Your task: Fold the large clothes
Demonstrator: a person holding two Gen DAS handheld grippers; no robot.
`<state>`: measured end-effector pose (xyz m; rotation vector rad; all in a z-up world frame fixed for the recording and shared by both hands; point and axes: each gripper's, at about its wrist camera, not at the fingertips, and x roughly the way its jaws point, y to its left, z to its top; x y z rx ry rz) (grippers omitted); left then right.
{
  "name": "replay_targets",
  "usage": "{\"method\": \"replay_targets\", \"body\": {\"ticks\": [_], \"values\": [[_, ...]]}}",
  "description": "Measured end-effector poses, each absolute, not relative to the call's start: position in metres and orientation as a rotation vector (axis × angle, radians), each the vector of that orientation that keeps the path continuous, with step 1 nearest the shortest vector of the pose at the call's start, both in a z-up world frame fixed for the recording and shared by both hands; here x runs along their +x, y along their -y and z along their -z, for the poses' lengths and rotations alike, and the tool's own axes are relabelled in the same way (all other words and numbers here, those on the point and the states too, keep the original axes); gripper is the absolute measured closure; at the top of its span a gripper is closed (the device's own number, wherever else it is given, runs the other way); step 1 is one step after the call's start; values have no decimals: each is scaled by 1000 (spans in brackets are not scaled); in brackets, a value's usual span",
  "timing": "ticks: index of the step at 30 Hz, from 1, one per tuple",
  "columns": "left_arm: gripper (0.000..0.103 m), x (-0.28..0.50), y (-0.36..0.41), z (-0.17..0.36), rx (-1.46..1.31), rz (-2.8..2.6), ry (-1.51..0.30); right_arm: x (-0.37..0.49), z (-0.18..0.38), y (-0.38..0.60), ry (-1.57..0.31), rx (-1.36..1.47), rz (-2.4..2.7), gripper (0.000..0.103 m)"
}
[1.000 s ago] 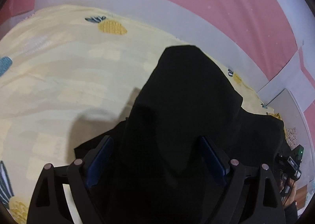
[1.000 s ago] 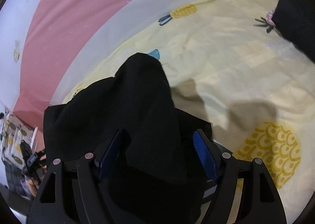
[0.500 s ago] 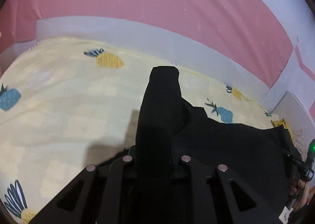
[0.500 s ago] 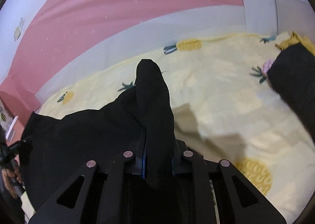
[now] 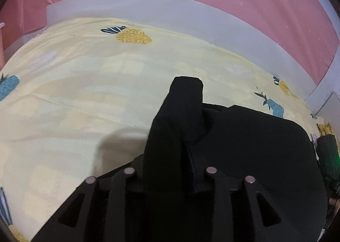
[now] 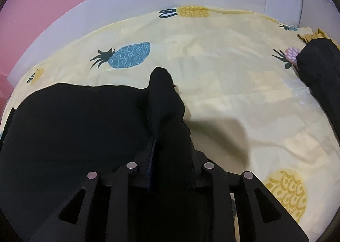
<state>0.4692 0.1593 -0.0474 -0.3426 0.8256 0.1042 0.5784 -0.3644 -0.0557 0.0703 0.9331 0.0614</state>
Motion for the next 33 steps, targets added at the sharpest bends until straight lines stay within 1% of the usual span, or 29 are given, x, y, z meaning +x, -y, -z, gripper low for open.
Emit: {"method": "replay_targets", "body": {"ticks": [2, 3, 4, 5, 6, 10, 13, 16, 19, 21, 25, 29, 33], "values": [[65, 461, -165, 35, -346, -99, -811, 570, 45, 367, -911, 79, -62, 72], [60, 457, -168, 30, -346, -100, -806, 563, 36, 372, -890, 88, -67, 70], [57, 453, -173, 25, -342, -110, -800, 558, 30, 373, -874, 95, -68, 68], [53, 449, -179, 18, -344, -118, -789, 547, 18, 379, -838, 104, -62, 63], [52, 443, -184, 12, -348, -120, -773, 536, 8, 385, -800, 112, -59, 60], [52, 408, -197, -13, -417, -106, -695, 499, -16, 401, -720, 147, -77, 59], [51, 383, -169, -18, -376, -6, -650, 471, -10, 392, -700, 126, -133, 59], [51, 381, -137, 5, -301, 39, -684, 463, 14, 370, -728, 80, -159, 59], [51, 398, -132, 37, -268, -22, -738, 475, 37, 361, -715, 2, -82, 58], [49, 401, -138, 49, -296, -45, -710, 484, 43, 369, -724, 36, -61, 51], [49, 402, -129, 53, -245, -90, -709, 494, 57, 378, -752, 81, -65, 50], [49, 392, -132, 34, -252, -84, -742, 482, 37, 379, -754, 61, -50, 50], [49, 401, -129, 9, -251, -37, -735, 478, 9, 377, -694, 68, -83, 50]]}}
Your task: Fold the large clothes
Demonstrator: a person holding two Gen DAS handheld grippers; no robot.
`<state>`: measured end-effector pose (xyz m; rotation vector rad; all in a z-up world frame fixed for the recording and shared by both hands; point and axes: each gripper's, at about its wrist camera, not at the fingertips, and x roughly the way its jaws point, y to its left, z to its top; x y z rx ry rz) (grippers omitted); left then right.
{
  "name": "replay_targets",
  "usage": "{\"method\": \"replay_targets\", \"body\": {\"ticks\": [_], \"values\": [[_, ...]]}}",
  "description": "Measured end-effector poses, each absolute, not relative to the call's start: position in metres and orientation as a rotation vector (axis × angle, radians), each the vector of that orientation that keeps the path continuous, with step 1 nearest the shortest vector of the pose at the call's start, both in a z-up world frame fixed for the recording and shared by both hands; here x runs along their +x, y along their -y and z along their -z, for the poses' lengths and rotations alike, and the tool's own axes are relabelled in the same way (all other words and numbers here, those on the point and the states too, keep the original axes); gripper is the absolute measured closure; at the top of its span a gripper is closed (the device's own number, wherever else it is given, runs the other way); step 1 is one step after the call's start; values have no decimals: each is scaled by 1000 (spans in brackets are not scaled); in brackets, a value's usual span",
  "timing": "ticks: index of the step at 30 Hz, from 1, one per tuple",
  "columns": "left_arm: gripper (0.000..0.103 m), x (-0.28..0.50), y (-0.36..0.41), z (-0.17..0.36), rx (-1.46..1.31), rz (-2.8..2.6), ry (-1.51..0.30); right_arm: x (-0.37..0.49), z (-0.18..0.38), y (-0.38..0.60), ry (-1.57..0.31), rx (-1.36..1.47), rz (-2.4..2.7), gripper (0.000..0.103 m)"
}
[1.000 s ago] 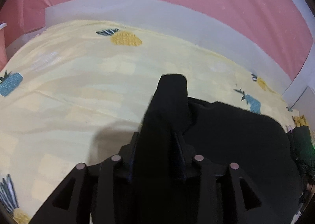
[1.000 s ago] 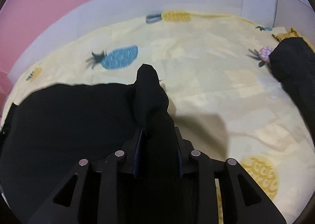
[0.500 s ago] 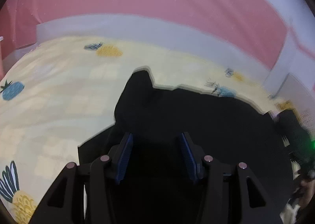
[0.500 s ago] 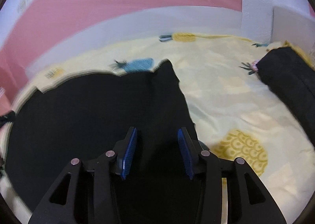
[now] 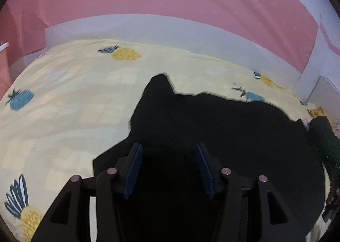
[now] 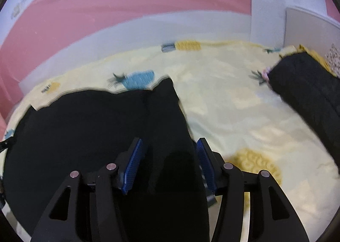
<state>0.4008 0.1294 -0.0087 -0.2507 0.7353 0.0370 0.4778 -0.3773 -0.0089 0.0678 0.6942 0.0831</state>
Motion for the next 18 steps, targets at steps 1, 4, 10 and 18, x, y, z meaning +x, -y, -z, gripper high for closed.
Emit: {"method": "replay_targets", "body": {"ticks": [1, 4, 10, 18], "values": [[49, 408, -125, 3, -259, -15, -730, 481, 6, 374, -692, 69, -93, 50], [46, 436, -109, -1, -189, 11, -723, 502, 4, 355, -705, 42, -137, 50], [45, 480, -126, 54, -147, -70, -824, 562, 55, 350, -883, 0, -84, 50], [46, 462, -121, 36, -109, -95, -790, 555, 46, 362, -884, 39, -35, 50]]}}
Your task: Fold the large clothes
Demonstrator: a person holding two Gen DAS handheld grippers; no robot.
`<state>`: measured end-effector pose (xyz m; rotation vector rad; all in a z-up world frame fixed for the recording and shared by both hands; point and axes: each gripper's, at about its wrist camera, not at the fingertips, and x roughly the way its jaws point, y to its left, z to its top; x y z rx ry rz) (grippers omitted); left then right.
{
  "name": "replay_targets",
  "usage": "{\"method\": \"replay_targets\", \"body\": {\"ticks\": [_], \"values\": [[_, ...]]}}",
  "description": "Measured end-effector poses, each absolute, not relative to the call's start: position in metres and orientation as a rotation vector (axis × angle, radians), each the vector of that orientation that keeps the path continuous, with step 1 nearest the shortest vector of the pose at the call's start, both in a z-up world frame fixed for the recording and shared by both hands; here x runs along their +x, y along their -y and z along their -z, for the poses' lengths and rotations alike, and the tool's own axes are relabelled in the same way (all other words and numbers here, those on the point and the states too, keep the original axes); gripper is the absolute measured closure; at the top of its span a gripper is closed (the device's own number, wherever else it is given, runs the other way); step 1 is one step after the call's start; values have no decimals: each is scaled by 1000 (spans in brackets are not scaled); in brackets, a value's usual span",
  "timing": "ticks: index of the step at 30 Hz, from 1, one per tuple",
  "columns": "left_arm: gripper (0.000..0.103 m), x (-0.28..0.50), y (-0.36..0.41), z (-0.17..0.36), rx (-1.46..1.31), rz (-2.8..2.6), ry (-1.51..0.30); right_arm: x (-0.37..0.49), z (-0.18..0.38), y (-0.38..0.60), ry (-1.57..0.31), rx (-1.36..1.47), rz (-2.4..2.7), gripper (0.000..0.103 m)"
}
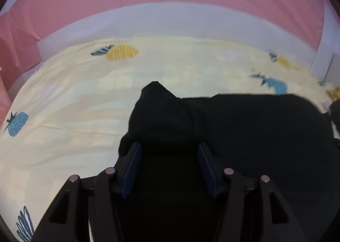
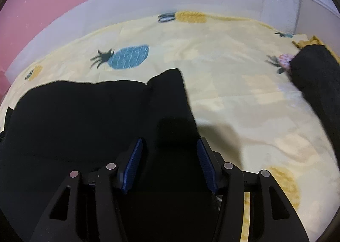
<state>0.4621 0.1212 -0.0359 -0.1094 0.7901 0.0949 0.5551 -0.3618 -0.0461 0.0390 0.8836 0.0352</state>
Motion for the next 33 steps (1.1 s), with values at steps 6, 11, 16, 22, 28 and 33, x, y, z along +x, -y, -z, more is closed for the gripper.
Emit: {"method": "replay_targets", "body": {"ticks": [6, 11, 16, 22, 28, 33], "values": [[46, 418, -146, 18, -241, -35, -742, 500, 12, 386, -776, 85, -101, 50], [45, 405, -140, 34, -220, -23, -739, 479, 30, 387, -796, 98, -155, 50], [29, 414, -151, 62, -296, -59, -774, 497, 62, 400, -838, 194, -146, 50], [31, 397, -151, 38, -294, -79, -751, 483, 41, 393, -804, 120, -77, 50], [31, 411, -133, -2, -228, -17, -660, 482, 9, 388, -715, 107, -110, 51], [32, 469, -120, 25, -155, -70, -768, 522, 24, 369, -802, 50, -95, 52]]}}
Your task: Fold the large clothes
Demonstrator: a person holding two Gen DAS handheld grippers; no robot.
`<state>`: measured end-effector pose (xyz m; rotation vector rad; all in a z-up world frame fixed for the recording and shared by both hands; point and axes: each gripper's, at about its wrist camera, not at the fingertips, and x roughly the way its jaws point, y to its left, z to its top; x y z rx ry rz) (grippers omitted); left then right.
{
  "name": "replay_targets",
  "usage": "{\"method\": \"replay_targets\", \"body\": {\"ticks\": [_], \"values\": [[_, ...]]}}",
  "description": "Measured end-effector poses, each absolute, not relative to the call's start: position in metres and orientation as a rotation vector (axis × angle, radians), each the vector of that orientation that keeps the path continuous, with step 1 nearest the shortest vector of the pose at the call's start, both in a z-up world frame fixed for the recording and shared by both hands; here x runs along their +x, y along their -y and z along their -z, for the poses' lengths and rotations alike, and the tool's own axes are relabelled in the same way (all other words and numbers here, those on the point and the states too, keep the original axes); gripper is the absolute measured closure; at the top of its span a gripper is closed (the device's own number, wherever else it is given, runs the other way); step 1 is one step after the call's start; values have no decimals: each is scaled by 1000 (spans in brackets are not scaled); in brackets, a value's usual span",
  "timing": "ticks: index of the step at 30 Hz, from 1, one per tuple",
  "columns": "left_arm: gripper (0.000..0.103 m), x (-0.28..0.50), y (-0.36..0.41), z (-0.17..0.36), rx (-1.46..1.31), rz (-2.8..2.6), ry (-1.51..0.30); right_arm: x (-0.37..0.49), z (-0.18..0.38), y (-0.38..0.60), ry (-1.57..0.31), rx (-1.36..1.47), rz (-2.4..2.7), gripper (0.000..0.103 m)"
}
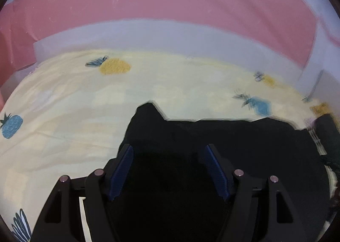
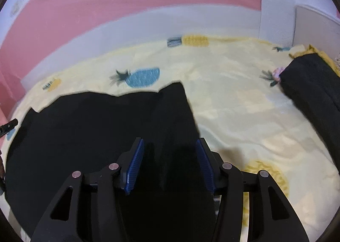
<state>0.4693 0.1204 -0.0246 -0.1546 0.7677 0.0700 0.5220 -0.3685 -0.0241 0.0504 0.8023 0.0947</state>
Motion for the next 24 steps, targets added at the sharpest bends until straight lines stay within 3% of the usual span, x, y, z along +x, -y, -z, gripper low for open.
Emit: {"method": "replay_targets", "body": {"ticks": [3, 9, 15, 24], "values": [[31, 484, -132, 57, -214, -83, -843, 538, 50, 373, -879, 46, -66, 52], [32, 475, -128, 42, -182, -106, -815, 539, 58, 380, -896, 85, -58, 52], [32, 390, -150, 5, -251, 22, -698, 477, 17, 399, -783, 133, -120, 51], [32, 265, -162, 27, -332, 32, -683, 359, 27, 404, -773, 170, -166, 48]]}}
